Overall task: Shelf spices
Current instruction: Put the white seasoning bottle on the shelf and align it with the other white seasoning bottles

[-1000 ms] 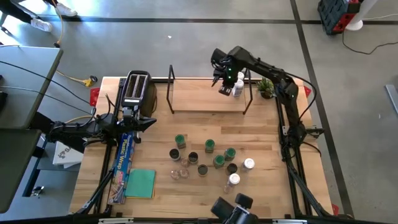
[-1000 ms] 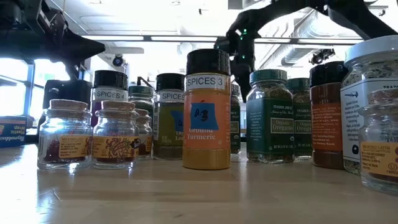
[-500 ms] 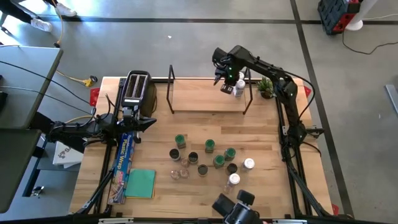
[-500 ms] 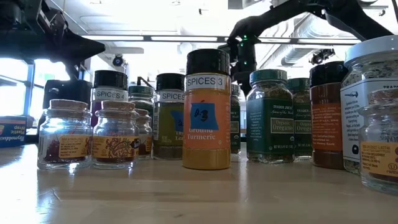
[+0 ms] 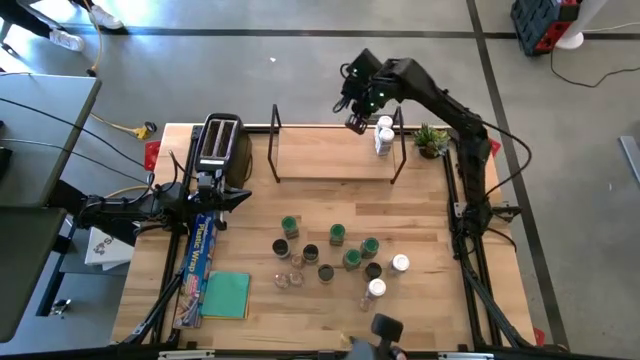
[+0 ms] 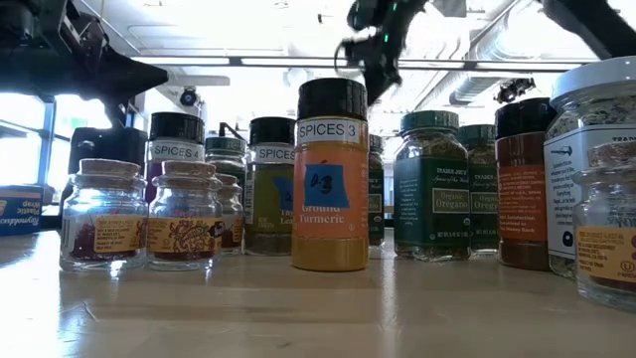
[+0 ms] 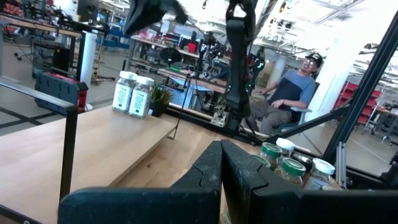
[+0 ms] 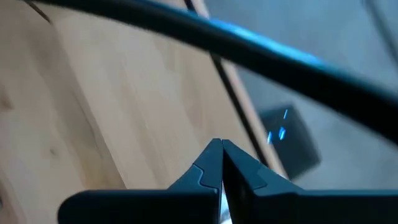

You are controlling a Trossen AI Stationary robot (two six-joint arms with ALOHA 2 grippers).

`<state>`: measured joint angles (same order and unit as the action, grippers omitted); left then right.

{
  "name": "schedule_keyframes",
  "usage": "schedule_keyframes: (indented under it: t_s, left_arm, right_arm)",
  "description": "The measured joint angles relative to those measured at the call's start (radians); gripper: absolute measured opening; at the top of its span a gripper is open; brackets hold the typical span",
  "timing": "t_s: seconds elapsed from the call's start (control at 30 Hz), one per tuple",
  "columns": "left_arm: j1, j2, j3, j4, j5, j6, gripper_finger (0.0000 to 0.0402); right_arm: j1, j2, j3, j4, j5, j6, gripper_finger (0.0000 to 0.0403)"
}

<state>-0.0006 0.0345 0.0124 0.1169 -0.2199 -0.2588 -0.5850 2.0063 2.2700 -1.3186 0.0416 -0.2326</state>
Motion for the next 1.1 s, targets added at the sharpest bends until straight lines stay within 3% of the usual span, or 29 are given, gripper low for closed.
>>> schedule_keyframes:
  t_s: [0.2, 0.63, 0.9, 1.1]
  left_arm:
    - [0.000, 0.000, 0.000, 0.000, 0.000, 0.000, 0.0000]
    - [0.000, 0.000, 0.000, 0.000, 0.000, 0.000, 0.0000]
    - [0.000, 0.000, 0.000, 0.000, 0.000, 0.000, 0.0000]
    - [0.000, 0.000, 0.000, 0.000, 0.000, 0.000, 0.0000]
  right_arm:
    - [0.043, -0.128, -0.091, 0.095, -0.074, -0.065, 0.0002]
    - [0.049, -0.620, -0.722, 0.277, -0.109, -0.051, 0.0002]
    - [0.072, -0.779, -0.892, 0.225, -0.463, 0.005, 0.0008]
    - [0.225, -0.791, -0.895, 0.127, -0.520, 0.057, 0.0082]
